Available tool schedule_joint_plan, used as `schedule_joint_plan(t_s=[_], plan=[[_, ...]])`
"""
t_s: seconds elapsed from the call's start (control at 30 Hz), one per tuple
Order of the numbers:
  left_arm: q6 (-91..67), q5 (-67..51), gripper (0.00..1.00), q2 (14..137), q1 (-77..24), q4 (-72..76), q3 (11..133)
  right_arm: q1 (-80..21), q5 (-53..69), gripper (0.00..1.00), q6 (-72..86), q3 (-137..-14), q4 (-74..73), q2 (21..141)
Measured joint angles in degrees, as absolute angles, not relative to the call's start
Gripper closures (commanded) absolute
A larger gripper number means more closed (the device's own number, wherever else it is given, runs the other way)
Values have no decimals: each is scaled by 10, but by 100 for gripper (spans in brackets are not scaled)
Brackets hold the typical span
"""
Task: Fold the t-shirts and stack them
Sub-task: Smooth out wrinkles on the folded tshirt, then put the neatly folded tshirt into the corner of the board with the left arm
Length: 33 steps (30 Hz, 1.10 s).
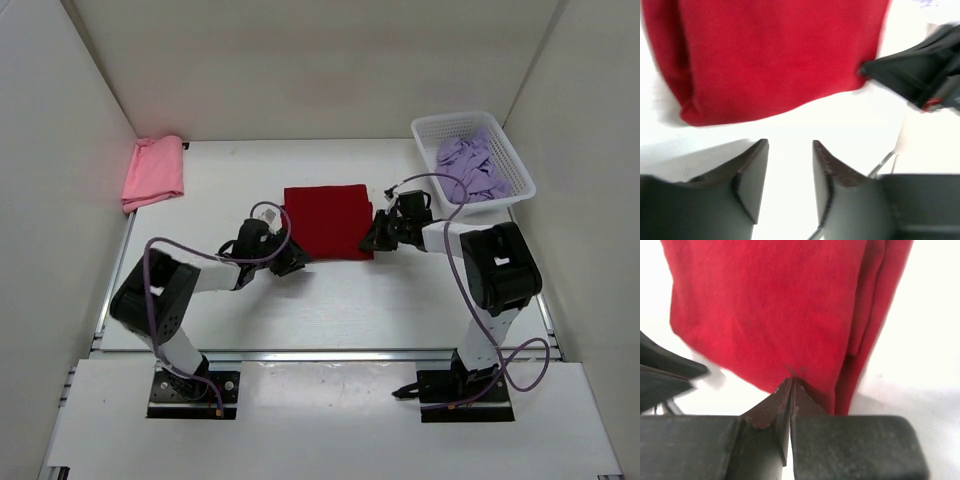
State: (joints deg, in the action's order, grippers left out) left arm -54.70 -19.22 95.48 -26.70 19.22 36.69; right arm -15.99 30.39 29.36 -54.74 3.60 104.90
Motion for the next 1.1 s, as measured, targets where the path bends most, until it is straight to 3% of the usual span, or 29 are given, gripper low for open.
schedule_joint_plan(t_s=[0.07,0.1,0.17,0.3,0.57,0.6,0.63,0.67,0.77,0.83,1.1], plan=[[-538,-181,32,908,-256,181,365,-156,318,94,294,-535,38,1031],[-532,-175,18,886,-246,178,365,-154,325,91,296,-529,39,1021],[-518,-164,2,850,-218,176,368,-153,335,80,299,-520,44,997],[-489,-149,1,873,-158,166,396,-158,341,69,304,-500,56,935],[-438,-187,1,1074,-145,144,544,-171,344,68,306,-439,79,836],[-431,-187,4,1088,-149,142,564,-172,344,68,307,-430,81,829],[-426,-189,14,1106,-154,142,583,-172,344,69,310,-419,83,821],[-422,-192,39,1122,-160,146,600,-172,344,69,312,-409,83,815],[-425,-199,83,1172,-179,152,634,-169,346,68,317,-387,85,798],[-436,-218,97,1204,-190,168,659,-164,347,69,319,-381,86,789],[-431,-225,100,1281,-228,66,864,-115,381,69,346,-318,126,718]])
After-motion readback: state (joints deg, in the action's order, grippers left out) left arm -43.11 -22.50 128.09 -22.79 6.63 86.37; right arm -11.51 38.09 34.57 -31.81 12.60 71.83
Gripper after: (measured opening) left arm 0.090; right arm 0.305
